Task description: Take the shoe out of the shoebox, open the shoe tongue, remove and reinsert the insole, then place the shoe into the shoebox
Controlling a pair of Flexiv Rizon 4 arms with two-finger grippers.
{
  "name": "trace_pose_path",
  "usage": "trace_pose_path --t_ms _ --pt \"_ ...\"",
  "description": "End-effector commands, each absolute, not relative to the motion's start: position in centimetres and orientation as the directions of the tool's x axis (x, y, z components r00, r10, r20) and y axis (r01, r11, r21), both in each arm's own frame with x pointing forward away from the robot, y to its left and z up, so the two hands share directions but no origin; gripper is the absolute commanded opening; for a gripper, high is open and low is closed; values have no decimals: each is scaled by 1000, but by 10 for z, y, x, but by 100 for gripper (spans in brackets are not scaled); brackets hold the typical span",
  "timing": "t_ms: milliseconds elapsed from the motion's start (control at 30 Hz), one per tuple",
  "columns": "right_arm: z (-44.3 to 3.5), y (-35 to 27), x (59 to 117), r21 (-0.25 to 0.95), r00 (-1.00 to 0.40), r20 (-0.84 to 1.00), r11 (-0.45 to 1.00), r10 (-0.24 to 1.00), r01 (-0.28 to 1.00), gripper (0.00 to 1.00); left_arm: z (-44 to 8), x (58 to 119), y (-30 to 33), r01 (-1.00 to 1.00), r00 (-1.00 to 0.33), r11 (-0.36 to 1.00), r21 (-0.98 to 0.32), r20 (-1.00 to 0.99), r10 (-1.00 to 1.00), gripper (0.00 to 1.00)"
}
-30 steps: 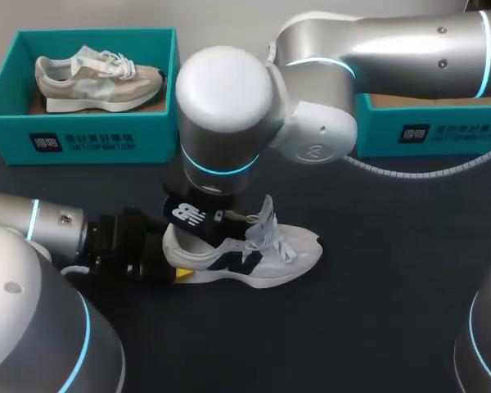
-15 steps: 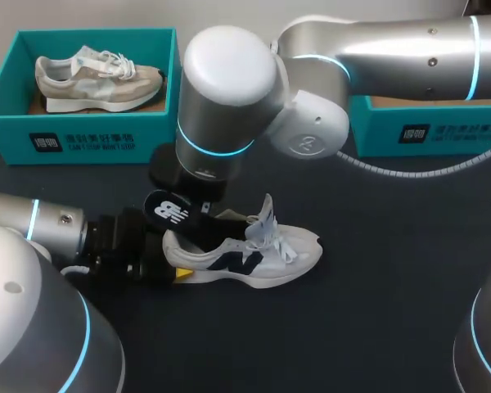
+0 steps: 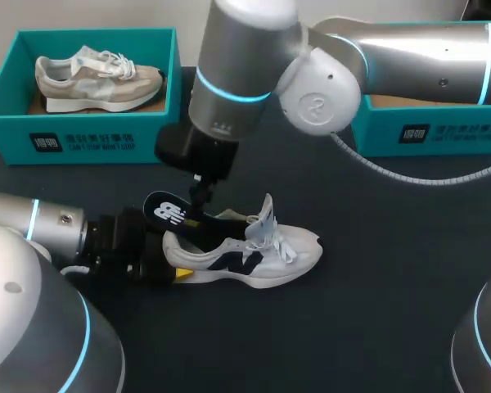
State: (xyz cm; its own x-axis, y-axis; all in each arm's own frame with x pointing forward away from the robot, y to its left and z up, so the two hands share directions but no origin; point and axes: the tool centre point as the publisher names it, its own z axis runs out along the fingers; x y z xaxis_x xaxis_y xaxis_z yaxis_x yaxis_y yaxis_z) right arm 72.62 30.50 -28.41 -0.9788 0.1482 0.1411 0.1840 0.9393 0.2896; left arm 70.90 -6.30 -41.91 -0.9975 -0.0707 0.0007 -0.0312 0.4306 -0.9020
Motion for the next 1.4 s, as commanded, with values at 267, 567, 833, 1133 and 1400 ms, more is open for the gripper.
trace_pose_path --t_ms 267,567,833,1133,1400 --pt "-291 293 730 389 -950 301 899 81 200 100 -423 710 -64 -31 -997 432 -901 1 -71 0" --pt "-289 294 725 458 -888 455 836 73 303 100 -423 710 -64 -31 -997 432 -901 1 -71 0" --pt "-291 300 717 498 -846 533 810 -4 309 100 -423 710 -64 -31 -997 432 -901 1 -71 0" --pt "-308 311 718 522 -827 561 790 -35 321 91 -423 710 -64 -31 -997 432 -901 1 -71 0" --pt "-310 323 713 539 -812 578 786 -81 305 50 -423 710 -64 -31 -997 432 -901 1 -71 0"
